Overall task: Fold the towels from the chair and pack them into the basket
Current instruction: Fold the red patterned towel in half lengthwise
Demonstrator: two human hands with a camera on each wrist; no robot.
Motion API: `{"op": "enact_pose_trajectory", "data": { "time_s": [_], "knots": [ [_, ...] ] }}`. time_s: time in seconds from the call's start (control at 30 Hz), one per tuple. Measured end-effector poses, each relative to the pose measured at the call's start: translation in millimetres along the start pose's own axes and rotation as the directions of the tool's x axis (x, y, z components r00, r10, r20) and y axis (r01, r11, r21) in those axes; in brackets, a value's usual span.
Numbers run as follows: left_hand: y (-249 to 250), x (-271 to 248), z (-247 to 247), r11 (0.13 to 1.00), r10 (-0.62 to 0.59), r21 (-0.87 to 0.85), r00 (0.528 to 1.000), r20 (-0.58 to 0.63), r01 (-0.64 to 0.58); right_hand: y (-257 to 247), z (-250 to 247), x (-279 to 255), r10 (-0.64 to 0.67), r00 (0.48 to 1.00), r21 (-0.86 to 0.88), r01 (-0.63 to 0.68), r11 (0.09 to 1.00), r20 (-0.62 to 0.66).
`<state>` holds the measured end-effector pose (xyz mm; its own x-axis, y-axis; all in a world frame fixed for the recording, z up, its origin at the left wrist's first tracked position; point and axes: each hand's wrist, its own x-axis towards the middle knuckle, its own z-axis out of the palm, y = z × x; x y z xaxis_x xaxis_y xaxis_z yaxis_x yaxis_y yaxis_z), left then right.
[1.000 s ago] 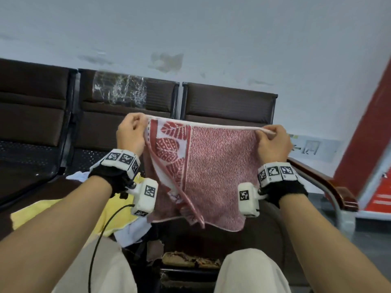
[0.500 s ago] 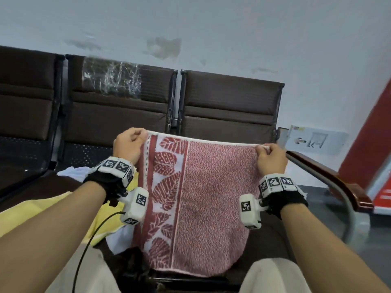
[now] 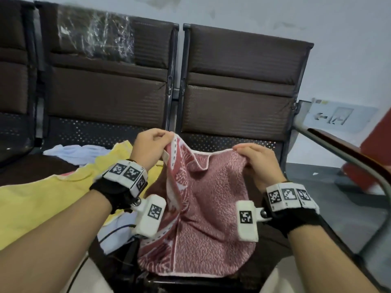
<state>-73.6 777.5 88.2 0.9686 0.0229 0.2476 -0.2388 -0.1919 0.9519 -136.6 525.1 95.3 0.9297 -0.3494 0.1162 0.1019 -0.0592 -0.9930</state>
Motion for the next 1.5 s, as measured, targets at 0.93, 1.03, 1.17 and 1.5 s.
{"op": "enact_pose_trajectory", "data": {
  "time_s": [0.93, 1.03, 1.17, 1.5],
  "knots": [
    [7.6, -21.1, 1.8, 0.942, -0.25, -0.218, 0.966, 0.057, 0.257, 3.6, 6.5, -26.1, -0.151, 0.968, -0.356, 0.216, 0.909, 0.202],
    [8.9, -28.9, 6.2, 0.954, -0.226, -0.172, 0.965, 0.129, 0.246, 2.4, 13.5, -33.4, -0.345, 0.854, -0.611, 0.519, 0.598, 0.389],
    [9.5, -36.6, 14.5, 0.973, -0.178, -0.116, 0.966, 0.188, 0.201, -1.3, 29.5, -39.8, -0.413, 0.79, -0.289, 0.568, 0.77, 0.453],
    [1.4, -52.4, 32.5, 0.995, -0.072, -0.047, 0.943, 0.325, 0.092, 5.0, 39.1, -38.5, -0.304, 0.867, -0.376, 0.454, 0.808, 0.395]
  ]
}}
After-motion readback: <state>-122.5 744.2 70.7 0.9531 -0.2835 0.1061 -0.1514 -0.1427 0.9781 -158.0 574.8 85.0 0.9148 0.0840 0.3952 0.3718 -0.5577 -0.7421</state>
